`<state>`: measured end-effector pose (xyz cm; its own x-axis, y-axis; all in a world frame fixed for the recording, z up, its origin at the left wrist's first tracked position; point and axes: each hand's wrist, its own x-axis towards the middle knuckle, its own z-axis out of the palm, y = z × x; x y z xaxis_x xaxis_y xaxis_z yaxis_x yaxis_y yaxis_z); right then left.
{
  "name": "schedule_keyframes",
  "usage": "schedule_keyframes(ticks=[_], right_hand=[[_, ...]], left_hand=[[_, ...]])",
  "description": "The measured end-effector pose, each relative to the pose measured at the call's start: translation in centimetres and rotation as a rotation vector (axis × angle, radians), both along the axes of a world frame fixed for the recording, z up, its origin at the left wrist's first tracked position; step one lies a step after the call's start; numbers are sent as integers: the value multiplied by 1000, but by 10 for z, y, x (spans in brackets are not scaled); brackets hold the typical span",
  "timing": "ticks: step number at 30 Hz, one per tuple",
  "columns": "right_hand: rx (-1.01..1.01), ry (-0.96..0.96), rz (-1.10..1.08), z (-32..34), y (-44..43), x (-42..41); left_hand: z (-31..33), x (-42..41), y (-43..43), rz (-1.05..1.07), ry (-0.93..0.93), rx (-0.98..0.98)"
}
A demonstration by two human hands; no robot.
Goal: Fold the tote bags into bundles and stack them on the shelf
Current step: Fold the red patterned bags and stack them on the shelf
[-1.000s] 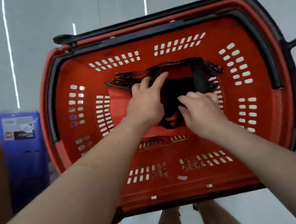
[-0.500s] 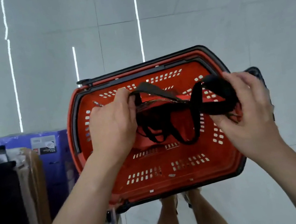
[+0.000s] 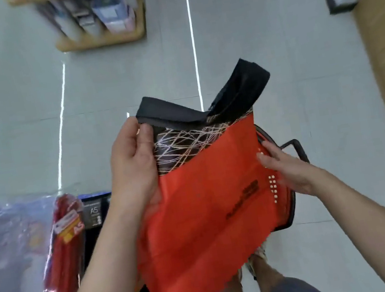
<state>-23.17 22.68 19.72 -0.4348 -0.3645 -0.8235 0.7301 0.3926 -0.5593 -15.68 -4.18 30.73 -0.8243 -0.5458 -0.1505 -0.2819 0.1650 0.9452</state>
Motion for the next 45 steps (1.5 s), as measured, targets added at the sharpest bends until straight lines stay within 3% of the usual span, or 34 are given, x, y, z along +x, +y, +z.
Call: schedule_keyframes(ticks=[3, 5, 8, 10, 13, 14, 16, 18, 21, 23, 26, 29, 33, 37, 40, 43, 45], right_hand=[[-95, -168, 69, 19, -5, 29], [-59, -43, 14, 32, -8, 44], [5, 152, -122, 58, -4, 45], [-7, 181, -170, 78, 4, 39], [-13, 205, -159, 106, 14, 25], [-20, 204, -157, 115, 17, 20], [-48, 184, -157, 132, 24, 11], [-73, 161, -140, 146, 32, 4], [-65, 270, -79, 162, 45, -1], [-109, 399, 6, 177, 56, -6], [-322, 376, 249, 204, 65, -10], [-251, 508, 431, 222, 51, -5], [-236, 638, 378, 235, 15, 7], [-301, 596, 374, 253, -28, 37], [-310, 605, 467, 259, -59, 70], [-321, 690, 660, 265, -82, 111], [-378, 646, 845, 274, -91, 146]], left_hand=[[36, 13, -7, 131, 55, 10], [45, 23, -18, 215, 36, -69], [50, 49, -28, 218, -201, -462], [59, 74, -17, 72, -223, -517], [78, 118, 30, -443, -314, -131], [79, 133, 49, -592, -399, -131], [65, 160, 78, -682, -450, -420], [50, 172, 91, -450, -337, -601], [62, 178, 98, -37, -286, -446], [83, 178, 103, 67, -249, -368], [117, 183, 108, 186, -164, -302], [134, 200, 112, 297, -131, -282], [153, 234, 117, 640, -33, -76], [163, 290, 125, 743, 175, 203], [171, 333, 145, 845, 180, 170], [180, 377, 159, 992, 190, 61], [187, 416, 165, 1042, 175, -34]])
